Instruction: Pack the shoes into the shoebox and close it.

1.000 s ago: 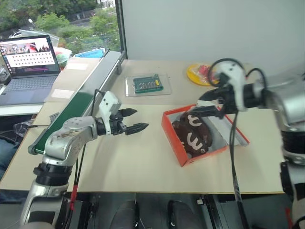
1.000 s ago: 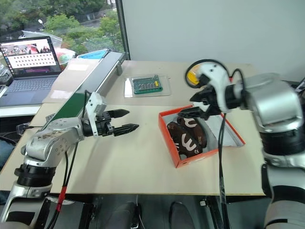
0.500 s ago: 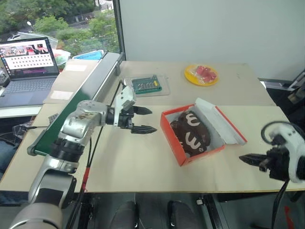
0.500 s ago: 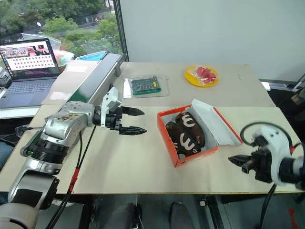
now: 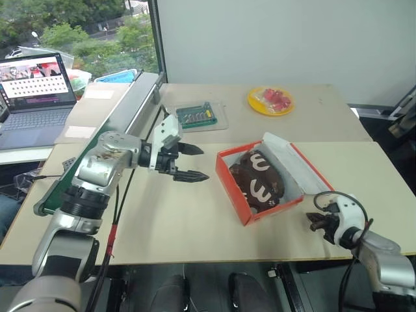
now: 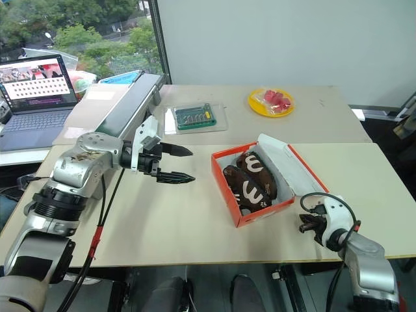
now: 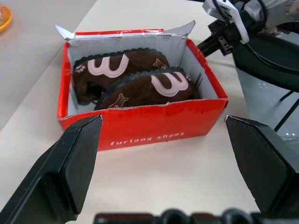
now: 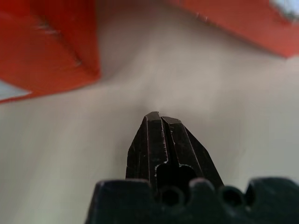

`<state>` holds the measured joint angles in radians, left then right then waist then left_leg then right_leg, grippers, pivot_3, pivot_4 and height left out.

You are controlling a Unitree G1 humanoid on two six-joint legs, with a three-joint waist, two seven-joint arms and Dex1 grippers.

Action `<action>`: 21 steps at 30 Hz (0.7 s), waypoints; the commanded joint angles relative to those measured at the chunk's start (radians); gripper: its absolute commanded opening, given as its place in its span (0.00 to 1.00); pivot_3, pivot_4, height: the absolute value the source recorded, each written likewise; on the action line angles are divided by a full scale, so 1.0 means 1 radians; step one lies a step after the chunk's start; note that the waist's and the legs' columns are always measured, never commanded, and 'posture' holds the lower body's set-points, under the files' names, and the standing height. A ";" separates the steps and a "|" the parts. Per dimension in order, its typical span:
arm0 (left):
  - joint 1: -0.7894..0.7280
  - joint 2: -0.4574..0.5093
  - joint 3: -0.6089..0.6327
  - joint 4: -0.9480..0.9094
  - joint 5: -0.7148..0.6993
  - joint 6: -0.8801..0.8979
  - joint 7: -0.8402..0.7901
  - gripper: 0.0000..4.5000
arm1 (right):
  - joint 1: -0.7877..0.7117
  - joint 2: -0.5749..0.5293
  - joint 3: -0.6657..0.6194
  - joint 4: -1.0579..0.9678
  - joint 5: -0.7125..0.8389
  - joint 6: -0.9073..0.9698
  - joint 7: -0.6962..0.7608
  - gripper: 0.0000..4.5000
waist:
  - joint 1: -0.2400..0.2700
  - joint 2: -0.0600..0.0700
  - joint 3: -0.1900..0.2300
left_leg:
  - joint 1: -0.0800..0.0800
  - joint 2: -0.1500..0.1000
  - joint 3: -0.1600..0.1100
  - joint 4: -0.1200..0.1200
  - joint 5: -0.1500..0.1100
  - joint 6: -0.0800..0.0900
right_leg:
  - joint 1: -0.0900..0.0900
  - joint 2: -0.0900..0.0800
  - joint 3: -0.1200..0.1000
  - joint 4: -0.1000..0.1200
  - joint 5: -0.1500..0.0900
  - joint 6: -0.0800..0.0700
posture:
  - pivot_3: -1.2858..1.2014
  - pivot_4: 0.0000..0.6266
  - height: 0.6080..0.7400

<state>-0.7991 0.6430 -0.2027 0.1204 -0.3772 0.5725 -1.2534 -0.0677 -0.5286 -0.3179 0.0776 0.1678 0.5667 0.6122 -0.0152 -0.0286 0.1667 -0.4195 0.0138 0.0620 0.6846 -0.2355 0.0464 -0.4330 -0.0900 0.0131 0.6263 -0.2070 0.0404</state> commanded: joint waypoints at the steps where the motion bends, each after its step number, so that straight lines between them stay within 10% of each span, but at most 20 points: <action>1: 0.008 0.024 0.042 -0.064 -0.013 0.021 0.013 1.00 | -0.110 -0.018 0.004 0.189 -0.028 -0.138 -0.056 0.01 | -0.002 0.000 0.000 | 0.001 0.000 0.000 0.000 0.000 0.000 | 0.001 0.000 0.000 0.000 0.000 0.000 | 0.52 0.24 1.00; 10: 0.016 0.040 0.059 -0.071 -0.013 0.042 0.021 1.00 | -0.323 0.046 -0.228 0.384 0.244 -0.289 -0.082 0.01 | -0.001 0.000 0.000 | 0.007 0.001 0.000 -0.004 0.000 0.000 | 0.007 0.000 0.000 -0.002 0.000 0.000 | 0.52 0.24 1.00; 21: 0.048 0.060 0.068 -0.106 -0.006 0.024 0.038 1.00 | -0.181 -0.034 -0.216 -0.183 0.636 0.070 0.054 0.01 | 0.001 0.000 0.000 | 0.008 0.002 -0.001 -0.004 0.000 0.000 | 0.008 -0.001 0.000 -0.001 0.000 0.000 | 0.52 0.24 1.00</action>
<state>-0.7400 0.6984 -0.1652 0.0497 -0.3775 0.6125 -1.2236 -0.2545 -0.5398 -0.5270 -0.0204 0.7337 0.5710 0.6598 -0.0146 -0.0283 0.1671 -0.4115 0.0156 0.0606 0.6809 -0.2358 0.0468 -0.4248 -0.0903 0.0125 0.6248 -0.2073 0.0403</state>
